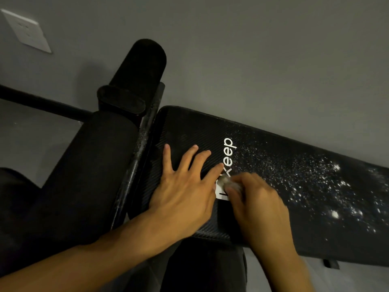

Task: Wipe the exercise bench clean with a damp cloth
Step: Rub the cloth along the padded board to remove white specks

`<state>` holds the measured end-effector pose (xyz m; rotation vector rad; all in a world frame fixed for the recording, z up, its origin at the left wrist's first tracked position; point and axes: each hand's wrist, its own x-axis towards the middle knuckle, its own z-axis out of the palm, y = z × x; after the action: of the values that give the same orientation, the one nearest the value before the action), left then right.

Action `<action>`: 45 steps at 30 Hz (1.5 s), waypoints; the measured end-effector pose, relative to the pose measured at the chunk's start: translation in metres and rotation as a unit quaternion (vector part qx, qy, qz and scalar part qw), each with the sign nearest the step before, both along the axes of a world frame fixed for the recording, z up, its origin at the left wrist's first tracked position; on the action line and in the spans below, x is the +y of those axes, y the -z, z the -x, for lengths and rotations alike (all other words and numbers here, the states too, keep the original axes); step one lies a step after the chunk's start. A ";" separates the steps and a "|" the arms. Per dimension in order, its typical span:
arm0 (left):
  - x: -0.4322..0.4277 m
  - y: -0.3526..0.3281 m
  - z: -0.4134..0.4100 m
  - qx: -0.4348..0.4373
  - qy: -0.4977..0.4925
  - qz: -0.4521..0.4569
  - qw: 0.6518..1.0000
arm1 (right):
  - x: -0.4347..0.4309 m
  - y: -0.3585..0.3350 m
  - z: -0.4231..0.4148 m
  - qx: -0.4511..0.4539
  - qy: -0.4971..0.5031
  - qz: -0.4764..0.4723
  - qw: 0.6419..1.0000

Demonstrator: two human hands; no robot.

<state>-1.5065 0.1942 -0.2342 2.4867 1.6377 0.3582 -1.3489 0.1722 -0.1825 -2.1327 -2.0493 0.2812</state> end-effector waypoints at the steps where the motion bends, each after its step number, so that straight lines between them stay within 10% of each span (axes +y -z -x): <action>1: 0.000 0.000 0.000 -0.001 0.000 0.000 1.000 | -0.006 -0.001 -0.001 0.006 -0.001 0.011 1.000; 45: 0.000 -0.002 0.000 -0.011 -0.009 0.005 1.000 | 0.126 0.002 0.004 0.014 0.005 -0.060 0.998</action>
<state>-1.5066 0.1945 -0.2320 2.4520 1.6506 0.3775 -1.3529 0.2986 -0.1846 -2.0560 -1.9858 0.1819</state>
